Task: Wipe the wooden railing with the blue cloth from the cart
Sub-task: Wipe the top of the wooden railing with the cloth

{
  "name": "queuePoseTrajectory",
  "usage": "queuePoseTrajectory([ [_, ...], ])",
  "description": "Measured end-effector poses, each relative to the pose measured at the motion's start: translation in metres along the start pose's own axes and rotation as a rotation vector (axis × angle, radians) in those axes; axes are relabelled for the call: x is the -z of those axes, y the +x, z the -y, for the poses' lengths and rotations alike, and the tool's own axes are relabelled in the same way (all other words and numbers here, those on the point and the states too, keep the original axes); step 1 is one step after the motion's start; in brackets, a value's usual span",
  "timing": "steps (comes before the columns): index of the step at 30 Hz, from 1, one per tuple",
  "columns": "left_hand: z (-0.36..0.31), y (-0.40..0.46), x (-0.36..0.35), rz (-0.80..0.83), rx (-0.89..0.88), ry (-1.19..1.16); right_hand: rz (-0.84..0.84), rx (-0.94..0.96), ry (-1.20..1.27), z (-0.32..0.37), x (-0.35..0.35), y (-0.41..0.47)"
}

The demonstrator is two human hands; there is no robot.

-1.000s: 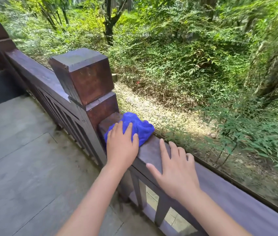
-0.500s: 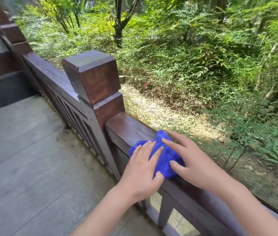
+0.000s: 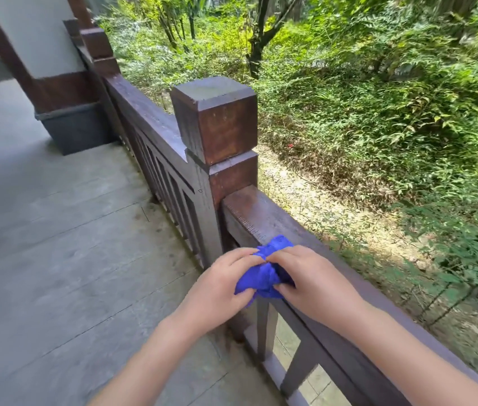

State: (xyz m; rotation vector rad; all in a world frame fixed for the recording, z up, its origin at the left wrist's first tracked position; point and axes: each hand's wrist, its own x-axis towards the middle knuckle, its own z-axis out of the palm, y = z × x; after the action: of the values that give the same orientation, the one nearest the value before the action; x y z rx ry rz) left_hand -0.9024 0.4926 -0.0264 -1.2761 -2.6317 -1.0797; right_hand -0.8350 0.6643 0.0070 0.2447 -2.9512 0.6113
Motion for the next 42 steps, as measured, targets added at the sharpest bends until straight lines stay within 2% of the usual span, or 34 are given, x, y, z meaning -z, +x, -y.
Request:
queuePoseTrajectory([
  [7,0.035,-0.029,0.079,-0.148,0.203,0.060,0.021,0.127,0.171,0.055,-0.017,0.066],
  [15,0.087,-0.043,0.161,-0.091,0.382,0.076,0.207,0.125,0.307,0.114,-0.030,0.156],
  [22,0.152,-0.035,0.236,-0.035,0.406,0.104,0.230,0.135,0.287,0.168,-0.046,0.241],
  [27,0.192,-0.016,0.278,0.026,0.363,0.087,0.180,0.088,0.311,0.192,-0.051,0.279],
  [33,0.236,0.029,0.296,0.078,0.298,0.028,0.122,0.003,0.325,0.186,-0.051,0.317],
  [42,0.285,0.159,0.299,0.197,-0.001,0.015,-0.185,-0.165,0.162,0.139,-0.046,0.380],
])
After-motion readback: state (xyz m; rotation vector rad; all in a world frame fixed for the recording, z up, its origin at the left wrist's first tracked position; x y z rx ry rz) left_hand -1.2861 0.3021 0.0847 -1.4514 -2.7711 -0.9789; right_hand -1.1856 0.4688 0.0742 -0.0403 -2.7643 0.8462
